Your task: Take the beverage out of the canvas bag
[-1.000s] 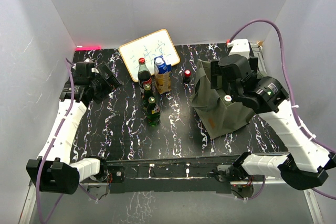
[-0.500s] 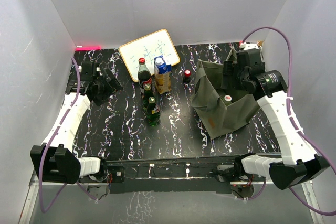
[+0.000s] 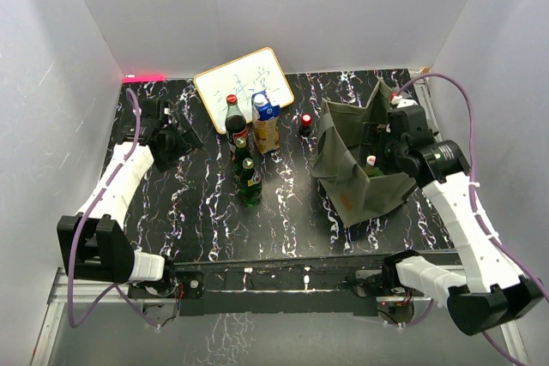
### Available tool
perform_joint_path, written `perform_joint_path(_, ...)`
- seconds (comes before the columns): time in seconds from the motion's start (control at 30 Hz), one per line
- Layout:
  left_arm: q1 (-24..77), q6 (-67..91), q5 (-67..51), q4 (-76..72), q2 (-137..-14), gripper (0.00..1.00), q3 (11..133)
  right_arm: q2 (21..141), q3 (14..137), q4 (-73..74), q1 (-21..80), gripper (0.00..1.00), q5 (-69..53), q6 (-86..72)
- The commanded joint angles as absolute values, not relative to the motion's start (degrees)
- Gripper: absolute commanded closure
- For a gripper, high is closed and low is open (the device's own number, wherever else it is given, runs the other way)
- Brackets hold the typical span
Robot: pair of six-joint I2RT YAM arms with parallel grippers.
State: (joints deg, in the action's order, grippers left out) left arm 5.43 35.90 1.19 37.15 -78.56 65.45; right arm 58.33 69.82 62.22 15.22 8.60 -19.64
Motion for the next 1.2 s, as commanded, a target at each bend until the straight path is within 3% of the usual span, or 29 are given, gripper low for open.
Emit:
perform_joint_path(0.0, 5.45, 32.52, 3.7, 36.67, -80.24, 0.08, 66.34, 53.79, 66.29, 56.85, 15.11, 0.0, 6.95, -21.96)
perform_joint_path(0.2, 5.36, 32.19, 4.76, 35.45, -80.15, 0.07, 63.58, 50.83, 62.04, 53.55, 15.1, 0.01, 7.9, -22.05)
perform_joint_path(0.5, 5.3, 31.34, 4.96, 34.45, -82.57, 0.07, 64.83, 57.98, 62.99, 48.48, 15.1, 0.02, 12.83, -20.73)
perform_joint_path(0.63, 5.27, 31.45, 5.37, 34.16, -82.82, 0.07, 65.34, 61.07, 62.96, 49.94, 15.06, 0.14, 14.07, -19.23)
perform_joint_path(0.8, 5.23, 31.55, 6.0, 34.43, -81.8, 0.07, 65.14, 61.86, 63.08, 50.37, 15.1, 0.21, 12.89, -18.03)
perform_joint_path(1.17, 5.19, 33.59, 7.73, 33.91, -77.46, 0.07, 62.5, 66.89, 61.4, 54.94, 15.09, 0.19, 7.74, -23.2)
